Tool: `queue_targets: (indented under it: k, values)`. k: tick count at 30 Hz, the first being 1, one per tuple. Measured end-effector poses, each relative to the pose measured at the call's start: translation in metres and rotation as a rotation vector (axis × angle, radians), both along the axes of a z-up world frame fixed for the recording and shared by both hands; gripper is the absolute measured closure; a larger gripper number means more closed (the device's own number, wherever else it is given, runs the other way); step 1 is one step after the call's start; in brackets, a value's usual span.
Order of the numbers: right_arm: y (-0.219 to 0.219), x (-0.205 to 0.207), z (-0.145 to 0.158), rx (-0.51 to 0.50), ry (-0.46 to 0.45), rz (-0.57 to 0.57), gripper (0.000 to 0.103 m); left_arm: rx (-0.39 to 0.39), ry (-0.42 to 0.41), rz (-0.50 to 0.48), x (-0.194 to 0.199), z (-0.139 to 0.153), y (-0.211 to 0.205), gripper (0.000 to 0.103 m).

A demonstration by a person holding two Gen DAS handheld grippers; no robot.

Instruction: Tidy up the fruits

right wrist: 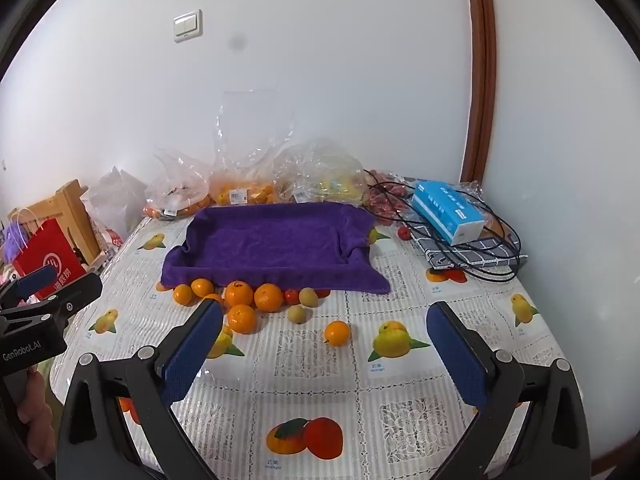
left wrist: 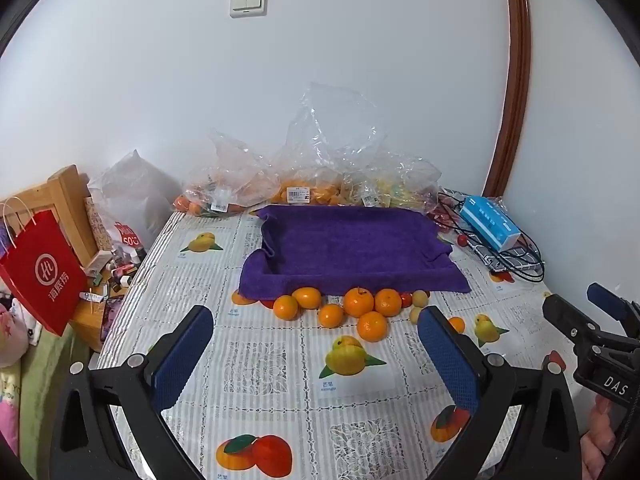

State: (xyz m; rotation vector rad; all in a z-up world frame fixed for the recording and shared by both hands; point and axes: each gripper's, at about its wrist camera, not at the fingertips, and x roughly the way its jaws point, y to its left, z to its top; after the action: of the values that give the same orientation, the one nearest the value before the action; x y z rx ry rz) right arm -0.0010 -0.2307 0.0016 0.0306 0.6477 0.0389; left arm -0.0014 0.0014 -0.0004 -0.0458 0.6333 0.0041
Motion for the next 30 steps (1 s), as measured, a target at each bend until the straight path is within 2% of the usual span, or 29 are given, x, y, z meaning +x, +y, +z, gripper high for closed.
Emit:
queue_targets:
  k: [19,30]
  values:
    - [0.0001,-0.0006,0.0004,-0.001,-0.001,0.003,0.002,-0.023,-0.006,0.008,0.0009,-0.0009,0.0082,0.000]
    - [-0.0016,-0.0049,0.0000,0.023,-0.012,0.005,0.002,-0.008,-0.012,0.005,-0.0026,-0.0004,0.0035,0.000]
